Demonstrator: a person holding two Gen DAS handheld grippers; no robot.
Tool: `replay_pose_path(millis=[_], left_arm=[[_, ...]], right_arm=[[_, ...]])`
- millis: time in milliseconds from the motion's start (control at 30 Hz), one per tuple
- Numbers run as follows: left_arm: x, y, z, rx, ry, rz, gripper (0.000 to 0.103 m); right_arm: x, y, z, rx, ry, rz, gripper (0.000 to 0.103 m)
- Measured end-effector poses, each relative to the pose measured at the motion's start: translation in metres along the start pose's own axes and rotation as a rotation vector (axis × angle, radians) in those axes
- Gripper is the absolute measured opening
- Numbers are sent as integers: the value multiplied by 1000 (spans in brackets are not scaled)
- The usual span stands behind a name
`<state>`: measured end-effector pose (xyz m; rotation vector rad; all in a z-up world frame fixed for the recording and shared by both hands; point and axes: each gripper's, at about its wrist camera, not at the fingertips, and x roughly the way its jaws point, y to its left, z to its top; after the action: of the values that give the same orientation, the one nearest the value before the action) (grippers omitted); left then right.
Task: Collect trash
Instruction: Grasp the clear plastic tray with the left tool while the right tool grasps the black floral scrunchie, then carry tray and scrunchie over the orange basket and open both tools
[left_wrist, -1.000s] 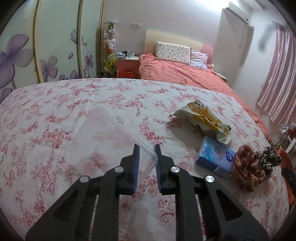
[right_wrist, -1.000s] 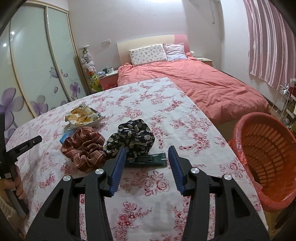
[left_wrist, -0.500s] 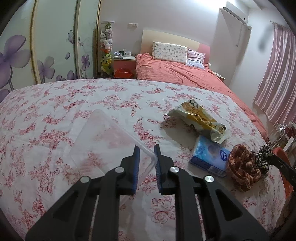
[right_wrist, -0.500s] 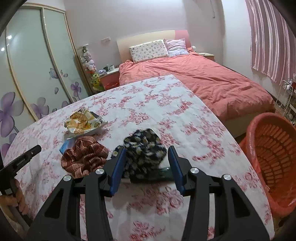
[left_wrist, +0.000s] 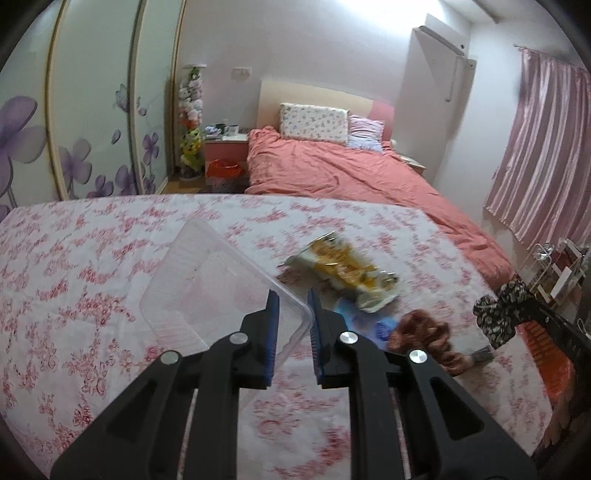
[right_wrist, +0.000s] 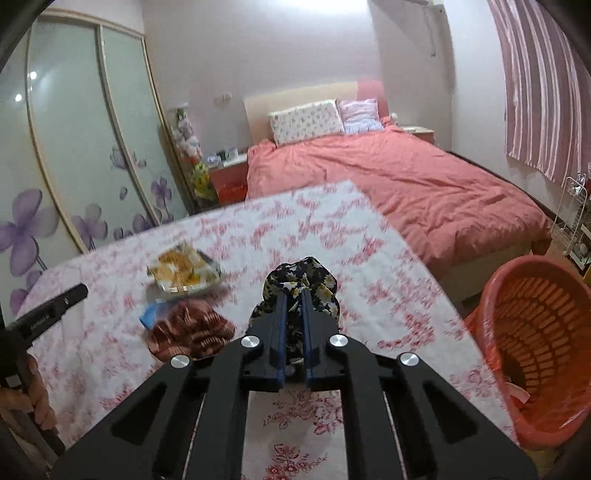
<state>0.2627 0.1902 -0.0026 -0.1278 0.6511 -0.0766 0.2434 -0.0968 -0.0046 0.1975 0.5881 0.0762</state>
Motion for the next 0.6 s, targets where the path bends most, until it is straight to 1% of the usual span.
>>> replay_pose_path(millis=[200, 333, 433, 600], left_arm=[[-19, -34, 9, 33, -22, -72, 16], [-31, -63, 15, 62, -37, -134, 16], [-40, -91, 18, 92, -51, -195, 16], [-55, -144, 19, 154, -73, -310, 16]], right_arm=[[-31, -18, 13, 40, -91, -14, 7], [-54, -33, 19, 71, -159, -43, 7], [-70, -47, 21, 99, -206, -70, 7], [-91, -72, 21, 130, -276, -144, 7]])
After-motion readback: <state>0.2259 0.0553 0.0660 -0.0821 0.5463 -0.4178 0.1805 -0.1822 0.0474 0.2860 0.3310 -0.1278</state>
